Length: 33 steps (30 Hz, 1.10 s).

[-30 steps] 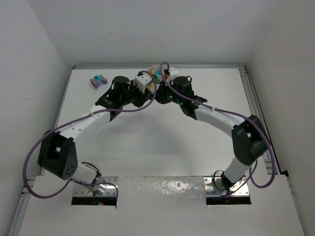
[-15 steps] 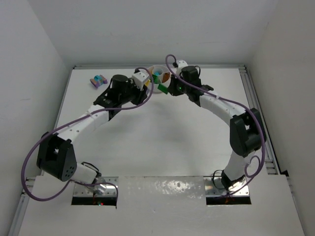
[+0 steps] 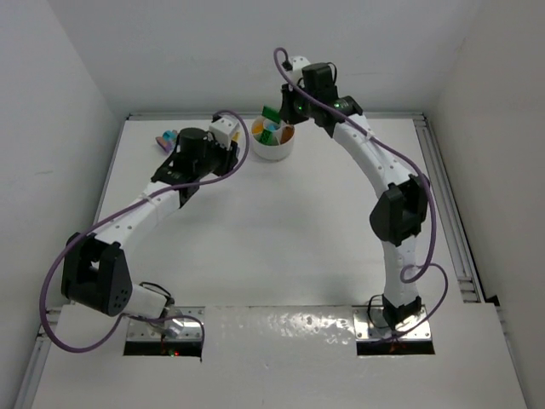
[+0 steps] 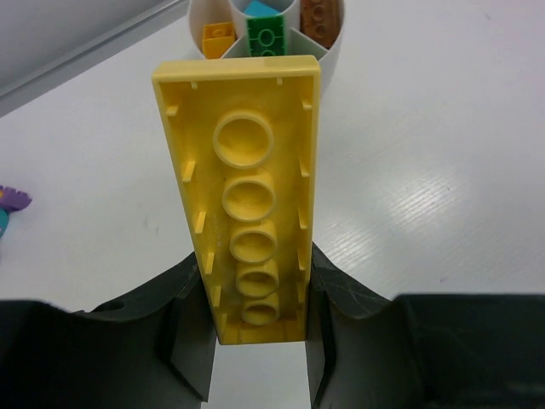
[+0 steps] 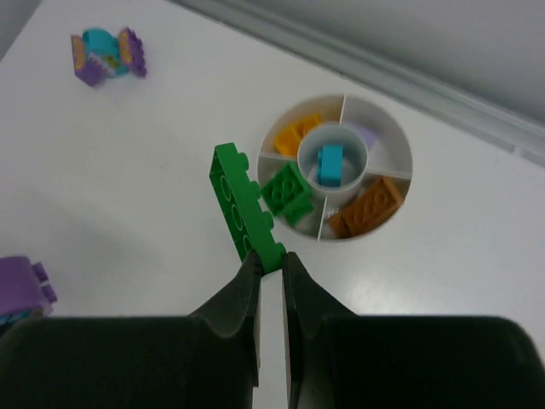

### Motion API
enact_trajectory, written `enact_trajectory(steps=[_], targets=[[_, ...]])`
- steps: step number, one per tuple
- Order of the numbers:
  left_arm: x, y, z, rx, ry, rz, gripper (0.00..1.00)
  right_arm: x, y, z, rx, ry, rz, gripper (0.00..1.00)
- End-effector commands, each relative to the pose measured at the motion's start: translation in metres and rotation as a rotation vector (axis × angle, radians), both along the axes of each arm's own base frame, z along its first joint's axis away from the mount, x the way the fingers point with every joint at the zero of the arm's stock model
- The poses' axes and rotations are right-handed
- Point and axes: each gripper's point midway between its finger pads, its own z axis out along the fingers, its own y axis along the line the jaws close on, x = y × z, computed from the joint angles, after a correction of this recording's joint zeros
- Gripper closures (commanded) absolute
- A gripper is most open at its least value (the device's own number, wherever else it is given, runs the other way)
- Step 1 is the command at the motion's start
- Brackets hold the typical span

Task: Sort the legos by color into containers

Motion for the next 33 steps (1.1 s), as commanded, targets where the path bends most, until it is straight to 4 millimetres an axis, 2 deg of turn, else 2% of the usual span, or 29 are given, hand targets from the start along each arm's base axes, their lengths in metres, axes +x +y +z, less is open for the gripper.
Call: enact_trajectory(steps=[1, 3, 4, 5, 6, 8, 9, 10, 11, 12, 13, 14, 15, 16, 17, 18, 20, 25, 27, 28, 29, 30, 31, 33], targets=[[0.007, 0.010, 0.013, -0.032, -0.048, 0.059, 1.00, -0.024, -0.012, -0.023, 0.048, 0.193, -0.105, 1.00], [0.008, 0.016, 0.011, -0.028, -0.046, 0.081, 1.00, -0.026, -0.017, -0.039, 0.037, 0.227, -0.144, 1.00], [0.008, 0.020, 0.009, -0.025, -0.047, 0.094, 1.00, -0.030, -0.014, -0.043, 0.028, 0.223, -0.115, 1.00], [0.008, 0.021, 0.008, -0.026, -0.050, 0.097, 1.00, -0.025, -0.009, -0.040, 0.045, 0.175, -0.095, 1.00], [0.008, 0.022, 0.007, -0.023, -0.053, 0.097, 1.00, -0.034, -0.011, -0.053, 0.033, 0.181, -0.084, 1.00], [0.007, 0.022, 0.002, -0.009, -0.051, 0.078, 1.00, -0.034, -0.011, -0.053, 0.045, 0.175, -0.087, 1.00], [0.007, 0.021, 0.003, -0.013, -0.051, 0.068, 1.00, -0.033, -0.009, -0.042, 0.051, 0.161, -0.078, 1.00], [0.011, 0.021, 0.011, -0.031, -0.086, 0.055, 1.00, -0.040, -0.002, -0.034, 0.057, 0.146, 0.003, 1.00], [0.005, 0.008, 0.012, -0.059, -0.084, -0.035, 1.00, -0.045, 0.004, -0.026, 0.068, 0.119, 0.066, 1.00], [0.001, 0.003, 0.013, -0.048, -0.104, -0.104, 1.00, -0.060, 0.005, -0.046, 0.052, 0.139, 0.125, 1.00], [-0.005, -0.002, 0.009, -0.039, -0.127, -0.175, 1.00, -0.064, 0.008, -0.013, 0.091, 0.006, 0.177, 1.00], [-0.021, -0.019, 0.008, -0.051, -0.146, -0.325, 1.00, -0.090, 0.006, -0.052, 0.079, 0.058, 0.239, 1.00], [-0.030, -0.021, -0.003, 0.002, -0.189, -0.416, 1.00, -0.095, 0.002, -0.050, 0.061, -0.013, 0.270, 1.00], [-0.036, -0.022, -0.001, 0.014, -0.223, -0.468, 1.00, -0.100, 0.001, -0.017, 0.089, -0.158, 0.289, 1.00], [-0.051, -0.032, -0.001, -0.004, -0.248, -0.589, 1.00, -0.115, -0.006, -0.043, 0.062, -0.143, 0.306, 1.00], [-0.055, -0.031, -0.006, 0.033, -0.275, -0.658, 1.00, -0.116, -0.009, -0.036, 0.035, -0.215, 0.325, 1.00], [-0.062, -0.037, -0.009, 0.024, -0.263, -0.739, 1.00, -0.124, -0.022, -0.038, -0.012, -0.247, 0.301, 1.00], [-0.043, -0.032, -0.022, 0.011, -0.185, -0.645, 1.00, -0.129, -0.036, -0.056, -0.059, -0.112, 0.234, 1.00], [-0.027, -0.030, -0.009, -0.064, -0.173, -0.518, 1.00, -0.126, -0.043, -0.054, -0.035, -0.112, 0.159, 1.00], [-0.011, -0.022, -0.004, -0.066, -0.173, -0.415, 1.00, -0.129, -0.048, -0.061, -0.040, -0.097, 0.135, 1.00], [0.001, -0.021, 0.007, -0.102, -0.170, -0.361, 1.00, -0.122, -0.054, -0.052, -0.037, -0.133, 0.079, 1.00], [0.010, -0.017, 0.012, -0.101, -0.175, -0.324, 1.00, -0.122, -0.057, -0.054, -0.045, -0.131, 0.067, 1.00], [0.018, -0.017, 0.020, -0.112, -0.186, -0.312, 1.00, -0.122, -0.059, -0.054, -0.062, -0.136, 0.069, 1.00], [0.013, -0.023, 0.021, -0.087, -0.199, -0.392, 1.00, -0.123, -0.057, -0.055, -0.085, -0.152, 0.103, 1.00]])
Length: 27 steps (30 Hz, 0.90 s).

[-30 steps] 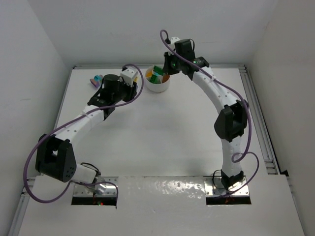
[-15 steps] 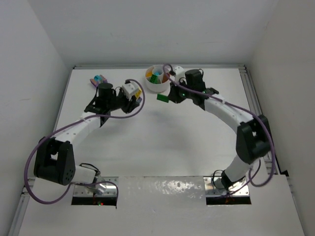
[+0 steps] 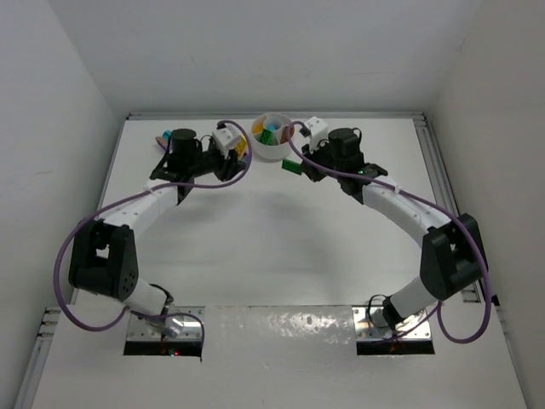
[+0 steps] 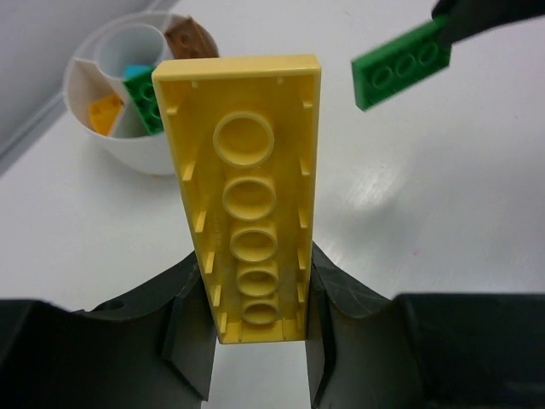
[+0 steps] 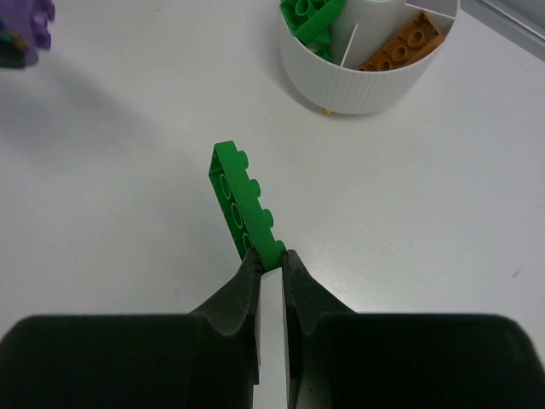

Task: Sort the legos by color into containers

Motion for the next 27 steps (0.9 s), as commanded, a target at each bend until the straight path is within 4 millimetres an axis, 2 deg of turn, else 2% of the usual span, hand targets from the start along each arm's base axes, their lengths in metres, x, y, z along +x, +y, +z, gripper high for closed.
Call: enact_trajectory(steps=[1, 4, 6, 7, 8, 9, 10, 12, 15, 18, 19, 21, 22, 23, 26, 27], targets=[[0.019, -0.002, 0.040, -0.038, -0.108, -0.008, 1.00, 0.007, -0.002, 0.028, 0.002, -0.109, 0.000, 1.00], [0.015, 0.001, 0.014, 0.019, -0.064, -0.035, 1.00, 0.010, -0.005, 0.028, -0.023, -0.131, -0.003, 1.00], [0.015, 0.007, -0.005, 0.050, -0.004, 0.009, 1.00, 0.019, -0.007, 0.040, -0.038, -0.181, -0.017, 1.00], [0.016, 0.010, -0.009, 0.051, 0.017, 0.037, 1.00, 0.024, -0.006, 0.039, -0.046, -0.184, -0.017, 1.00], [0.017, 0.012, -0.011, 0.047, 0.034, 0.062, 1.00, 0.035, -0.004, 0.057, -0.037, -0.220, -0.036, 1.00], [0.014, 0.011, -0.010, 0.026, 0.047, 0.069, 1.00, 0.041, -0.004, 0.061, -0.030, -0.203, -0.059, 1.00], [0.012, 0.008, -0.006, -0.008, 0.046, 0.067, 1.00, 0.060, 0.000, 0.079, 0.001, -0.211, -0.113, 1.00], [0.013, 0.008, 0.005, -0.041, 0.029, 0.088, 1.00, 0.078, 0.007, 0.080, 0.024, -0.126, -0.166, 1.00], [0.019, 0.011, 0.013, -0.062, 0.025, 0.132, 1.00, 0.090, 0.014, 0.083, 0.136, -0.070, -0.259, 1.00], [0.022, 0.017, 0.013, -0.043, 0.007, 0.169, 1.00, 0.096, 0.021, 0.062, 0.195, -0.033, -0.311, 1.00], [0.022, 0.020, 0.012, -0.035, 0.006, 0.183, 1.00, 0.104, 0.022, 0.070, 0.211, -0.034, -0.338, 1.00], [0.022, 0.022, 0.011, -0.024, 0.007, 0.189, 1.00, 0.107, 0.022, 0.047, 0.186, 0.063, -0.396, 1.00], [0.022, 0.024, 0.010, -0.017, 0.009, 0.196, 1.00, 0.113, 0.026, 0.060, 0.212, 0.059, -0.402, 1.00], [0.022, 0.024, 0.009, -0.013, 0.011, 0.200, 1.00, 0.112, 0.029, 0.051, 0.224, 0.108, -0.423, 1.00], [0.023, 0.027, 0.007, -0.010, 0.010, 0.217, 1.00, 0.109, 0.043, 0.053, 0.266, 0.126, -0.416, 1.00], [0.023, 0.028, 0.006, -0.011, 0.007, 0.224, 1.00, 0.107, 0.044, 0.045, 0.247, 0.117, -0.424, 1.00]])
